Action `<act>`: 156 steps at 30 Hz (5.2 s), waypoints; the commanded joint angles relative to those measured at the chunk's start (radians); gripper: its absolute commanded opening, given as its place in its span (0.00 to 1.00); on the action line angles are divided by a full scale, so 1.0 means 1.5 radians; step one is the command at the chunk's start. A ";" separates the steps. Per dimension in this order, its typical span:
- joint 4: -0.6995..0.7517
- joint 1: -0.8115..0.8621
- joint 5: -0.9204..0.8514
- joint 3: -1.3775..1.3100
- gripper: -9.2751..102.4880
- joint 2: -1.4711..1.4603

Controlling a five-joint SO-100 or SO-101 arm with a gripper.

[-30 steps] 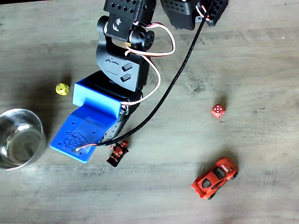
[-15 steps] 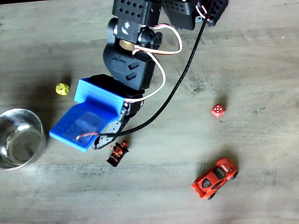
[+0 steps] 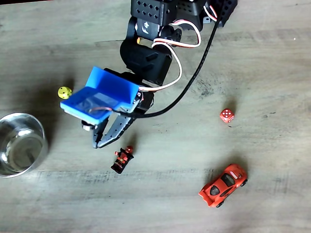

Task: Pick up the lego figure and place in bowl

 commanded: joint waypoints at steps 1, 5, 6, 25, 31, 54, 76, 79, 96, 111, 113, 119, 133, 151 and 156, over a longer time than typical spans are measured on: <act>-0.017 0.001 -0.003 -0.004 0.08 -0.021; -0.018 0.003 -0.004 -0.014 0.08 -0.066; -0.018 0.003 -0.004 -0.014 0.08 -0.073; -0.091 0.002 -0.005 -0.012 0.08 -0.123; -0.183 0.008 -0.005 -0.012 0.08 -0.167; -0.195 0.051 -0.005 -0.015 0.34 -0.253; -0.195 0.041 -0.017 -0.015 0.40 -0.261; -0.195 0.041 -0.017 -0.037 0.40 -0.294; -0.188 0.042 -0.007 -0.127 0.39 -0.402; -0.184 0.046 -0.005 -0.127 0.39 -0.402; -0.184 0.047 -0.004 -0.127 0.39 -0.403; -0.184 0.049 -0.004 -0.127 0.39 -0.403; -0.184 0.050 -0.004 -0.127 0.27 -0.403; -0.184 0.051 -0.004 -0.127 0.27 -0.403; -0.184 0.051 -0.004 -0.127 0.27 -0.403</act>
